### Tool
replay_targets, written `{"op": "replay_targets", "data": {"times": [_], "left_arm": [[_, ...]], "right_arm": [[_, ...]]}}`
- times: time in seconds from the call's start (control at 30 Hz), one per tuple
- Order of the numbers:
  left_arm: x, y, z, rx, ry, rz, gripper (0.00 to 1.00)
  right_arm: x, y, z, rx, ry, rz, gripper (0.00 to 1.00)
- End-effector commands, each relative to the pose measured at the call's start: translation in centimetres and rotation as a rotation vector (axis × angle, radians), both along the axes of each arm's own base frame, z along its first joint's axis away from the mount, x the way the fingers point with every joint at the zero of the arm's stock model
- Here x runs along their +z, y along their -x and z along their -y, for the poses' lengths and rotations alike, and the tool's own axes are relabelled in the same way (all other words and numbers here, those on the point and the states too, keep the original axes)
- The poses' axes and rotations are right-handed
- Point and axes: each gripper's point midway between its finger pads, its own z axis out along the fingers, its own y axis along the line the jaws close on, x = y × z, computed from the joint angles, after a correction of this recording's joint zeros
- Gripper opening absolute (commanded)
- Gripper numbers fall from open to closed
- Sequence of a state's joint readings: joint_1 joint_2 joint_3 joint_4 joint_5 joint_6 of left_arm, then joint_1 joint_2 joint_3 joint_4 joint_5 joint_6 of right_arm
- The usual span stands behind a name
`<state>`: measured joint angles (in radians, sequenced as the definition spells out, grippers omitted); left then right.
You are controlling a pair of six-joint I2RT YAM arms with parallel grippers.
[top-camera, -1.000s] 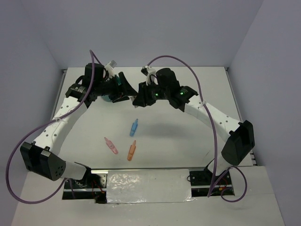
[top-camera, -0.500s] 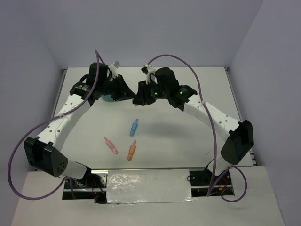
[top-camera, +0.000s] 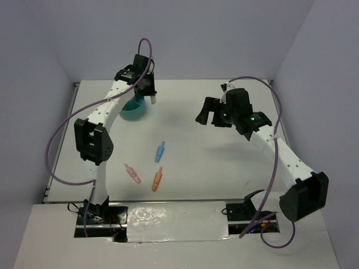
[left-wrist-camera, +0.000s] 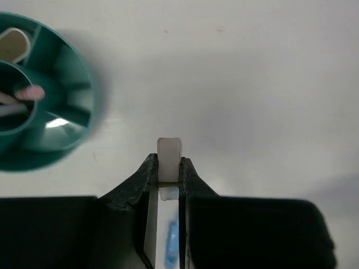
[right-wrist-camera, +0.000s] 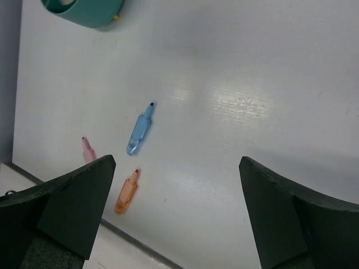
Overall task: Sort the stationery into containers
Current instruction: Place the stationery in the storage box.
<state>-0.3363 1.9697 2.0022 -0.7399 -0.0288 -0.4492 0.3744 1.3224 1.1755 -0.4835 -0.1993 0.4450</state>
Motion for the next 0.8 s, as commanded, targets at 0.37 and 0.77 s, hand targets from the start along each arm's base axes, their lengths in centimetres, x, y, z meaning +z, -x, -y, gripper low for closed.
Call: {"op": "replay_targets", "data": {"times": [0.37,0.77], "left_arm": [[-2.3,-6.8,-5.5,0.097,-0.366,0.073,0.00],[-2.6,-7.8,-8.8,0.141,-0.418,0.074,0.00]], "right_arm": [[0.3,7.3,1.3,0.117,0.010,0.009,1.00],[0.9,6.6,0.3,0.153,-0.004,0.000,1.00]]}}
